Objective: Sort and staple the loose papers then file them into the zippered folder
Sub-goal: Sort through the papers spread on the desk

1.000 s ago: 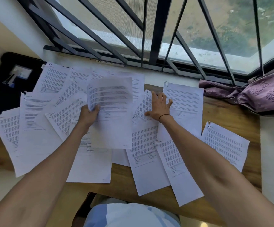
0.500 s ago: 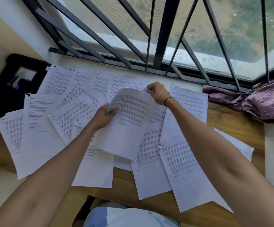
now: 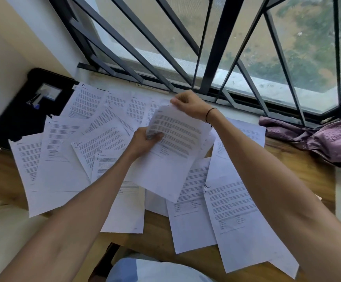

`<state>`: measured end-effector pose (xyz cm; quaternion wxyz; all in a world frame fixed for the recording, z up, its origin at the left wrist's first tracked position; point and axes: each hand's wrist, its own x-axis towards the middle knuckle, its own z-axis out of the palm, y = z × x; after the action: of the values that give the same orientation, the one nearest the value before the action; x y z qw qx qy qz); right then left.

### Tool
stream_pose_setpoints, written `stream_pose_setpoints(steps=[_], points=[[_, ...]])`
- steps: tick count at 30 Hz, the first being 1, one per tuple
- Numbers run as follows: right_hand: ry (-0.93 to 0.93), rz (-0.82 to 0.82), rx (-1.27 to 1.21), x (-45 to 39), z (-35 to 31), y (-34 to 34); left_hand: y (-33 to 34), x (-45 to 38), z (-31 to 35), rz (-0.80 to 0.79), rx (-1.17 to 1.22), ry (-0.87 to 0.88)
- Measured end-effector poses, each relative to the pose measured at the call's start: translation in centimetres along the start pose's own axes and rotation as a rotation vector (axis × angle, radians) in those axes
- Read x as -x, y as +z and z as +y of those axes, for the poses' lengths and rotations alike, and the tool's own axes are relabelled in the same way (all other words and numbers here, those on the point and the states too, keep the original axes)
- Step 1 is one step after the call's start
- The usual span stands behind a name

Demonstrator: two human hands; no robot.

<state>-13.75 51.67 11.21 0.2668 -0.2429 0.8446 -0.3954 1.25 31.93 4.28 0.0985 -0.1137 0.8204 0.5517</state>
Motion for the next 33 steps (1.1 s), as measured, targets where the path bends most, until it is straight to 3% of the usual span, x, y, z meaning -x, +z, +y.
stream_pose_setpoints(steps=[5, 7, 10, 13, 20, 27, 33], points=[[0.043, 0.498, -0.07, 1.9, 0.9, -2.9, -0.7, -0.2, 0.9, 0.222, 0.198, -0.022], [0.073, 0.562, -0.211, 2.7, 2.3, -3.3, -1.2, -0.3, 1.2, 0.283, 0.252, -0.008], [0.137, 0.399, -0.462, 3.9, 3.2, -1.9, -1.6, -0.6, 2.0, 0.339, 0.347, 0.019], [0.089, 0.216, -0.534, 4.9, 3.2, 0.6, -1.4, -0.6, 2.9, 0.378, 0.388, 0.046], [0.013, 0.416, -0.51, 5.0, -0.4, 2.8, -3.3, -0.9, 3.7, 0.455, 0.23, 0.074], [-0.065, 0.418, -0.421, 4.9, -1.9, 1.8, -5.5, -0.5, 5.3, 0.445, 0.416, 0.137], [0.039, 0.343, -0.31, 5.1, 0.9, 4.5, -3.5, 0.1, 3.9, 0.187, 0.264, 0.074]])
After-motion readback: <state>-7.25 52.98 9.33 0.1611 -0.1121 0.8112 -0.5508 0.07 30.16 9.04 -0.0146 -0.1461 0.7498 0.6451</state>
